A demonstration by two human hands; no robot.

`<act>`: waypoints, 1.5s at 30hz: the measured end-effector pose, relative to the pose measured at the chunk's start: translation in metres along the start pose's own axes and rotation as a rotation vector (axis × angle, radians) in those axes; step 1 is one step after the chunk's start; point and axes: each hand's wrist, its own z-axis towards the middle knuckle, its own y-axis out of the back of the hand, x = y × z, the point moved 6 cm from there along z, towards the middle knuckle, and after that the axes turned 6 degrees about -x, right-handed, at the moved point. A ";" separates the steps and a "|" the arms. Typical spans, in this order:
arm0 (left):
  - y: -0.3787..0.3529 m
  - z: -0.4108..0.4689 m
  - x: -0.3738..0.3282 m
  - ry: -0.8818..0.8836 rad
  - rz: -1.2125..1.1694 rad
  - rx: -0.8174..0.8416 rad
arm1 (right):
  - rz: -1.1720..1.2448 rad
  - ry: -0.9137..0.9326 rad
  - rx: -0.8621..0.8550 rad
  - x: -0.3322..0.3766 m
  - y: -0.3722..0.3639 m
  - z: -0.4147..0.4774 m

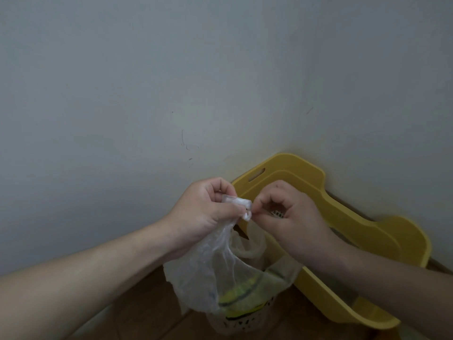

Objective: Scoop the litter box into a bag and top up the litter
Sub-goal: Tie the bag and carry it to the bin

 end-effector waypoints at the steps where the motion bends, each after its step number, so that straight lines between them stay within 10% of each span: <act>1: 0.000 0.000 0.001 0.008 -0.025 0.001 | 0.002 0.004 0.005 0.001 0.000 0.000; 19: -0.001 -0.002 0.003 0.088 -0.248 0.049 | 0.078 0.039 0.001 0.000 0.001 0.007; 32: 0.038 0.030 -0.046 -0.408 0.222 -0.380 | -0.043 0.021 -0.194 0.001 0.053 0.056; 45: 0.055 0.087 0.018 -0.249 0.421 -0.535 | -0.276 -0.249 -0.304 -0.084 0.092 0.069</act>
